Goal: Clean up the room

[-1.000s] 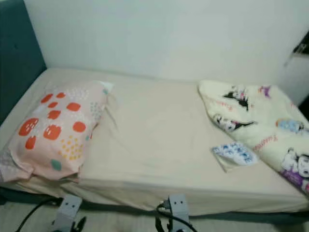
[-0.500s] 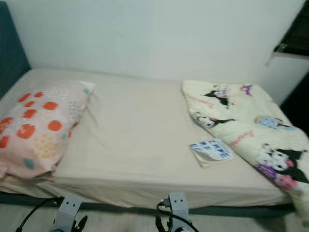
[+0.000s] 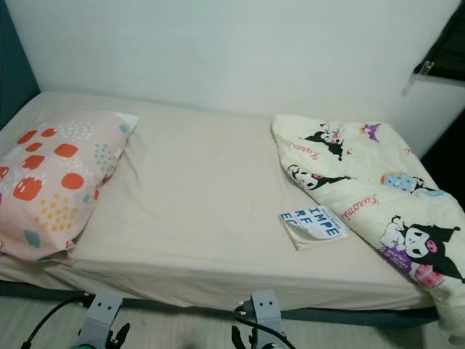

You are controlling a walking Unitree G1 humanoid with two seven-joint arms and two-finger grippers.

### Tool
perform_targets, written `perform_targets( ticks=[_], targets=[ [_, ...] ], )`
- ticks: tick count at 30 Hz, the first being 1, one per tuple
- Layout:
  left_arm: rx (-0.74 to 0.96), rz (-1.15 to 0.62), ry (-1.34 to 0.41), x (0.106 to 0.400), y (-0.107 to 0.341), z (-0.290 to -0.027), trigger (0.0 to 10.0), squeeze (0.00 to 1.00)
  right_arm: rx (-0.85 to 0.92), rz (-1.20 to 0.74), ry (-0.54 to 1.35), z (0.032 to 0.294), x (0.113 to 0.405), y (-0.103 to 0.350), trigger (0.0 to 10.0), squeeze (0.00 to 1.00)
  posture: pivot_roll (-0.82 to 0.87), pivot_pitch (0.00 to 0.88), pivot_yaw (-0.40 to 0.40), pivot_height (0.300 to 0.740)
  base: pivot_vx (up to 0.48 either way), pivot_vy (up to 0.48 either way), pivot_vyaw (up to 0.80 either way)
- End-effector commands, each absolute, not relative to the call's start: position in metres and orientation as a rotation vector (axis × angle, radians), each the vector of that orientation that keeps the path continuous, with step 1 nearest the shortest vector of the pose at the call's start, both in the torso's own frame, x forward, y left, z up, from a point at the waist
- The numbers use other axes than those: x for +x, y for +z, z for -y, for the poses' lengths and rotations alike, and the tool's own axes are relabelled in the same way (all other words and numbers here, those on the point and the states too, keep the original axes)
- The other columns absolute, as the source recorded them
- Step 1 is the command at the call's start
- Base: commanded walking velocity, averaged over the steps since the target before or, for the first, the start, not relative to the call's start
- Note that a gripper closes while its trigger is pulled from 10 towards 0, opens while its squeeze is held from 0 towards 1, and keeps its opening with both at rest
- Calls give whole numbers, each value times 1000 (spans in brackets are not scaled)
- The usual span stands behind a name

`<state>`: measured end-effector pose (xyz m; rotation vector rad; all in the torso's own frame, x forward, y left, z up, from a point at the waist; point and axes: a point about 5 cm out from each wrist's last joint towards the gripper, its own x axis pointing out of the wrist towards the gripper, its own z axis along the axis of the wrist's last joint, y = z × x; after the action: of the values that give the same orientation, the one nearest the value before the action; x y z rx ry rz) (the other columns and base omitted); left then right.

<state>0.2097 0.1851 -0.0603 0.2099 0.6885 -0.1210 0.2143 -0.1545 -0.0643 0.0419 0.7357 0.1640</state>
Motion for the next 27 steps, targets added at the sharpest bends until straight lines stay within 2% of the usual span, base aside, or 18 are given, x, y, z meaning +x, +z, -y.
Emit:
perform_targets(
  ticks=[1,5,18,27],
  targets=[
    [206,-702,-132,206,-63,-183,10000,0,32,-759,159,158,209,-68,10000,0,39,0,-35,740,0,-364,0],
    [205,-702,-132,206,-63,-182,10000,0,32,-760,159,158,209,-68,10000,0,39,0,-36,740,240,-371,0],
    [202,-703,-130,206,-63,-182,10000,0,31,-764,158,158,208,-68,10000,0,39,0,-35,740,0,-382,0],
    [202,-703,-131,205,-64,-182,10000,0,31,-767,160,158,207,-69,10000,0,41,0,-35,740,107,-372,0]
  ],
)
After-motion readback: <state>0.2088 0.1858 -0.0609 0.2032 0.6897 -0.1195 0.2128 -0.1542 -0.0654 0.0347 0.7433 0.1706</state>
